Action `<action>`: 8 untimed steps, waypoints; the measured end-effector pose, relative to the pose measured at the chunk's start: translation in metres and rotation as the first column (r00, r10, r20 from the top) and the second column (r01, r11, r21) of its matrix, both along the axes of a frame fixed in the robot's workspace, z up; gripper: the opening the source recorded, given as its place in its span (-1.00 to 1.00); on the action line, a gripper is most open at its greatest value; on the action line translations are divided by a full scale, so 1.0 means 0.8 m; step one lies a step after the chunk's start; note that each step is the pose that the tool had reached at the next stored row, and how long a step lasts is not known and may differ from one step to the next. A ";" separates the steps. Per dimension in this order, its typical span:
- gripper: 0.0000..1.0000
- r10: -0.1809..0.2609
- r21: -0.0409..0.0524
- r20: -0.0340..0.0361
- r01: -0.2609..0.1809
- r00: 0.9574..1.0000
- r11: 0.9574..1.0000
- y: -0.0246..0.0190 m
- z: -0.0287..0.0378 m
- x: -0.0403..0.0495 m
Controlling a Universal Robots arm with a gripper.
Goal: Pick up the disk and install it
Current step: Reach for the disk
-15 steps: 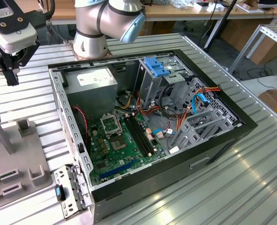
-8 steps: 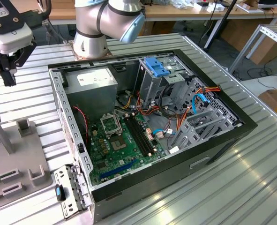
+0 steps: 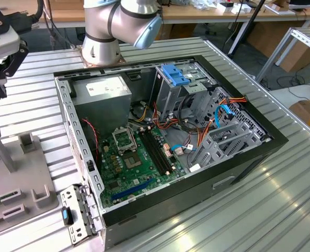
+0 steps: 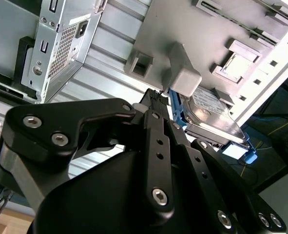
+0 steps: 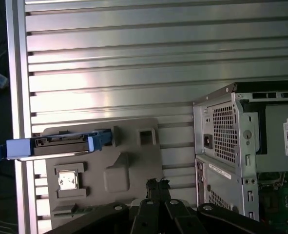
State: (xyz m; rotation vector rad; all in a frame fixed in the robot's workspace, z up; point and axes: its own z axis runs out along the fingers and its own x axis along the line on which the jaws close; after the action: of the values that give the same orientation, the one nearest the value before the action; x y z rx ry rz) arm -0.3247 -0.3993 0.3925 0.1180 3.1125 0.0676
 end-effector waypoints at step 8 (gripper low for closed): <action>-0.79 0.000 0.000 0.000 0.000 1.000 1.000 0.0000 0.0000 -0.019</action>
State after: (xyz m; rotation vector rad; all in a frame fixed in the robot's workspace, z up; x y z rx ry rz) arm -0.3399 -0.3993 0.3925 0.1180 3.1125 0.0676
